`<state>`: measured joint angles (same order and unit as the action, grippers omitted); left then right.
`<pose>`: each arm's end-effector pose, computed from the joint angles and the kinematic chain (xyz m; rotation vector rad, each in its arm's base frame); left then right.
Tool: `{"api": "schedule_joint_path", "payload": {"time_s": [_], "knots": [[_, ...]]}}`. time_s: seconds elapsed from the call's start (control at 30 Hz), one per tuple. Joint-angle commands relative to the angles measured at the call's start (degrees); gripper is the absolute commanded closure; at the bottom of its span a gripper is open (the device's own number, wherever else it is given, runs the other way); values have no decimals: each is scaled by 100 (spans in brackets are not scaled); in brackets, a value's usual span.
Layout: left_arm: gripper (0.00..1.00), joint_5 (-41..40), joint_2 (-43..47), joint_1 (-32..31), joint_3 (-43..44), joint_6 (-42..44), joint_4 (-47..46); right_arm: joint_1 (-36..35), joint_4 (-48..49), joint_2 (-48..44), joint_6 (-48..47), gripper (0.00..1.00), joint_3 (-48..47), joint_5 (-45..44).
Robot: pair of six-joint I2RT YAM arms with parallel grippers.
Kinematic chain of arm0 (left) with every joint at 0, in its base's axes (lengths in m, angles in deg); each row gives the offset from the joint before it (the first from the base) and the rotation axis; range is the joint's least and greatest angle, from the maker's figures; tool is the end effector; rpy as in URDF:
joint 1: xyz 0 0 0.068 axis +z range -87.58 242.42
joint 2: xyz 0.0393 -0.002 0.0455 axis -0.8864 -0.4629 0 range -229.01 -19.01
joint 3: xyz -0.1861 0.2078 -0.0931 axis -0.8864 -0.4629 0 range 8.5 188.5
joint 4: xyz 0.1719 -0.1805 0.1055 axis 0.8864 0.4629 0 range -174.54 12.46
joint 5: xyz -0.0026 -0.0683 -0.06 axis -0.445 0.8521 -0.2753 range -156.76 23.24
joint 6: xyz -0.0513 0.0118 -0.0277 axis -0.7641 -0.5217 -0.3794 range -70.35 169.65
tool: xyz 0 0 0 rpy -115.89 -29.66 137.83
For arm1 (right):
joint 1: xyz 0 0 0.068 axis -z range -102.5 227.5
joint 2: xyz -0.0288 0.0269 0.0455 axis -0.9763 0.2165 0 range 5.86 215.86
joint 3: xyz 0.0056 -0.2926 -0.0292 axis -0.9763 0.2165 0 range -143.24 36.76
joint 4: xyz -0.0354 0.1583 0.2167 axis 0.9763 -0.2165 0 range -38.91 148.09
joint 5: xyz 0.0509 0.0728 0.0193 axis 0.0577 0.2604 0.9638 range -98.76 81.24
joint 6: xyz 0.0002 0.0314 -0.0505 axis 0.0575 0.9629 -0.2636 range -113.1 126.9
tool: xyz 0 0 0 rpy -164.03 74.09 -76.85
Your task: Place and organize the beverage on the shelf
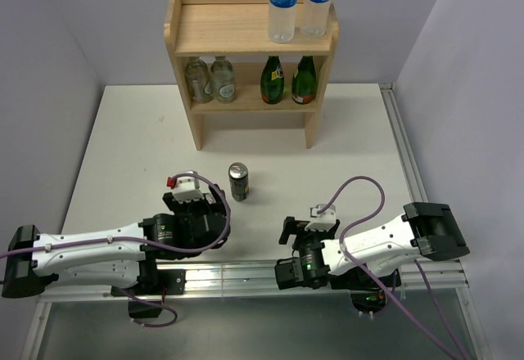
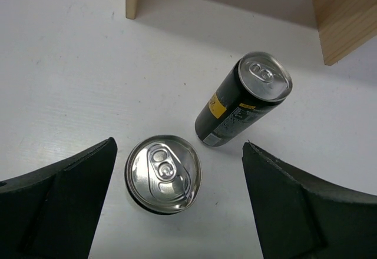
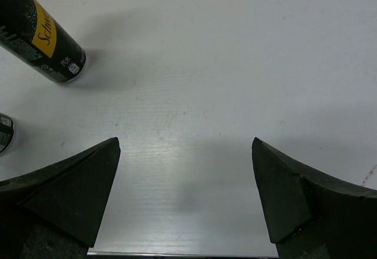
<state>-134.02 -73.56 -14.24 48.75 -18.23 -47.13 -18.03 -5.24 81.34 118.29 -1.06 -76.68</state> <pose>0.0788 -0.1583 0.2704 -0.2824 1.8644 -0.2356 0.0238 0.1726 0.1935 0.1438 1.9454 0.1230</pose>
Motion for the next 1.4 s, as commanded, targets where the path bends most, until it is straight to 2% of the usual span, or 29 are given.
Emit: {"api": "schedule_joint_path", "payload": {"time_s": [0.0, 0.27, 0.37, 0.47, 0.5, 0.63, 0.83, 0.93, 1.17, 1.37], "knots": [[5, 152, -21, -138, -218, -375, 66, -71, 136, -69, 524, 0, 143, -72], [4, 363, -1065, -446, -588, -981, -550, -89, 163, -236, 664, 0, 346, 15], [2, 328, -1312, -437, -780, -852, -839, -124, 110, -236, 778, 0, 381, 51], [2, 547, -1436, -254, -1166, -264, -1945, -159, 154, -210, 831, 0, 433, 86], [2, 617, -1480, -183, -1264, -87, -2583, -168, 163, -201, 857, 0, 442, 86], [1, 838, -1857, 212, -1669, 468, -3685, -186, 233, -148, 875, 0, 478, 112], [1, 487, -2727, 345, -1775, 837, -4863, -177, 383, -122, 840, 0, 583, 112], [2, 451, -3026, 424, -1775, 1030, -5129, -177, 462, -104, 779, 0, 609, 112], [7, 372, -3062, 609, -1863, 1373, -5594, -186, 751, 10, 595, 0, 636, 112], [10, 205, -2948, 732, -1924, 1435, -5534, -186, 1059, 142, 419, 0, 618, 121]]}}
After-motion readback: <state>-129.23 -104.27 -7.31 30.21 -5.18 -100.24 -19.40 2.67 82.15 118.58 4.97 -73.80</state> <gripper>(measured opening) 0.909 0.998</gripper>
